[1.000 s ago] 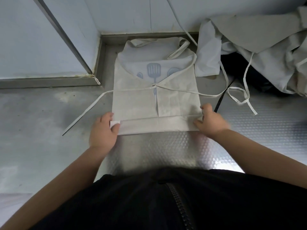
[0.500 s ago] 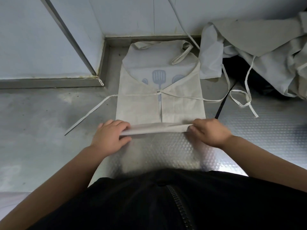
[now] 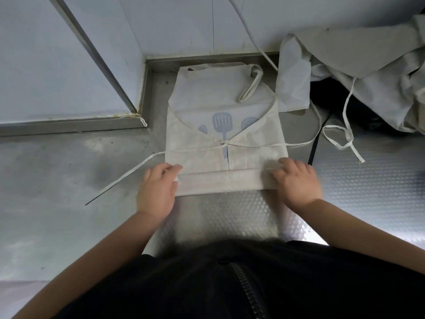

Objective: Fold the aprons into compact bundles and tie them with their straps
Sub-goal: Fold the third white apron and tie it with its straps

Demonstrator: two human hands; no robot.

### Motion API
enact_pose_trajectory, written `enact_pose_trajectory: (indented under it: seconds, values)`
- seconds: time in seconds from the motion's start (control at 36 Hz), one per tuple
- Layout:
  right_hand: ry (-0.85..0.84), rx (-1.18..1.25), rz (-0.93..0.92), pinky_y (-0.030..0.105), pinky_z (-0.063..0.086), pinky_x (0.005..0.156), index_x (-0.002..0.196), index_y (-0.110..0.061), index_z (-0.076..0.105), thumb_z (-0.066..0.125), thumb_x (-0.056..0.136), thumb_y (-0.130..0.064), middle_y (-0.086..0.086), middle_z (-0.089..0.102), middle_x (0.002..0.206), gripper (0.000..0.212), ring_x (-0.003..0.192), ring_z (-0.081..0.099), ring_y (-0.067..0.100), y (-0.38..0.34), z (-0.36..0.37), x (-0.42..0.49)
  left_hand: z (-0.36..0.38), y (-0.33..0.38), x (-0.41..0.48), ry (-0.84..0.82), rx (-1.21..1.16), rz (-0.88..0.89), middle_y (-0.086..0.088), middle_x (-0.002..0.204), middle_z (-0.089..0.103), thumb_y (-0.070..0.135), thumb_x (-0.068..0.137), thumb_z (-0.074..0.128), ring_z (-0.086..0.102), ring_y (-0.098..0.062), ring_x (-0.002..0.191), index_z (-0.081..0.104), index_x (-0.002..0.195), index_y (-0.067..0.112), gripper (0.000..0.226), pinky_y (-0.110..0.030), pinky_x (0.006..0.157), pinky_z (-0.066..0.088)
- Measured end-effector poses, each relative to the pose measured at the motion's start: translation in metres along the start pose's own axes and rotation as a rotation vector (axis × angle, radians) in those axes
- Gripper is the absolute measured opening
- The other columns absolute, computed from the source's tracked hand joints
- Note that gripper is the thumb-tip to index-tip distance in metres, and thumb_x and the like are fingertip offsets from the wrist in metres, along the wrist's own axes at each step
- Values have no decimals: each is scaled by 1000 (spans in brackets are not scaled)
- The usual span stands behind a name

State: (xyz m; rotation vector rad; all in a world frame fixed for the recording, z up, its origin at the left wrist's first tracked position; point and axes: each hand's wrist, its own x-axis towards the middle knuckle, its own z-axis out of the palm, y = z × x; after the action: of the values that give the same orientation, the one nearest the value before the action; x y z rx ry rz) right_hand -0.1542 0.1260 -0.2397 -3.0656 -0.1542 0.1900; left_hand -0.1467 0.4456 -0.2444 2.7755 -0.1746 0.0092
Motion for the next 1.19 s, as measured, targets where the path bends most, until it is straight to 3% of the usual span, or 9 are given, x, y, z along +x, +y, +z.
enact_pose_trajectory:
  seconds: [0.08, 0.25, 0.39, 0.5, 0.61, 0.72, 0.92, 1.11, 1.19]
  values:
    - [-50, 52, -61, 44, 44, 90, 105, -17, 69, 52, 84, -39, 7, 67, 112, 35, 99, 63, 32, -2, -2, -5, 0, -3, -5, -40, 48, 171, -4, 105, 67, 21, 85, 47, 64, -33, 88, 70, 109, 15, 34, -41, 76, 50]
    - [-199, 81, -109, 35, 25, 109, 135, -25, 49, 37, 82, -69, -2, 46, 142, 69, 131, 41, 22, 5, -9, -2, -8, -7, -5, -381, 114, 125, 11, 144, 35, 78, 65, 26, 30, -17, 131, 39, 142, 29, 92, -33, 106, 23]
    - [-198, 166, -27, 31, 42, 80, 120, -22, 54, 41, 91, -57, 3, 67, 106, 47, 102, 61, 27, 9, -25, 13, -19, -6, 15, -288, -223, 19, 7, 99, 66, 50, 80, 52, 61, -17, 95, 69, 104, 22, 41, -18, 79, 40]
    - [-323, 369, 95, 26, 37, 71, 96, -25, 58, 60, 83, -52, -9, 57, 85, 30, 89, 56, 18, 18, -38, 22, -31, -11, 25, -462, -274, -88, 10, 82, 64, 31, 88, 63, 60, -12, 81, 66, 92, 27, 6, -18, 68, 41]
    - [-366, 425, 95, 24, 35, 71, 100, -20, 59, 63, 83, -26, -2, 62, 95, 19, 90, 55, 19, 19, -33, 25, -28, -8, 23, -479, -294, -191, 13, 88, 59, 32, 93, 55, 56, -8, 80, 56, 100, 27, 8, -20, 62, 36]
    - [-208, 362, 147, 34, 45, 84, 119, -21, 55, 56, 84, -17, 6, 55, 118, 35, 106, 54, 29, 10, -17, 21, -17, -1, 17, -249, -169, -224, -2, 110, 58, 22, 95, 51, 56, -24, 95, 58, 119, 21, 25, -28, 73, 37]
    - [-135, -59, -67, 38, 27, 98, 139, -34, 43, 44, 95, -33, -2, 48, 136, 44, 121, 42, 29, 2, -7, 9, 4, 2, -8, -95, 282, -69, -4, 122, 58, 21, 84, 57, 44, -29, 111, 62, 124, 24, 41, -40, 87, 32]
    - [-258, -72, -143, 38, 26, 100, 142, -23, 40, 14, 63, -79, -2, 42, 138, 100, 124, 42, 23, -2, -16, -1, 5, 9, -8, -136, 96, 80, -7, 110, 58, -7, 75, 55, 53, -32, 102, 59, 126, 15, 56, -35, 84, 34]
    - [-263, 2, -160, 38, 28, 98, 140, -22, 44, 19, 60, -70, -1, 48, 136, 96, 122, 46, 26, 2, -18, 1, 2, -4, -13, -119, 77, 140, -3, 106, 62, 23, 83, 47, 60, -31, 94, 65, 118, 15, 41, -40, 80, 46]
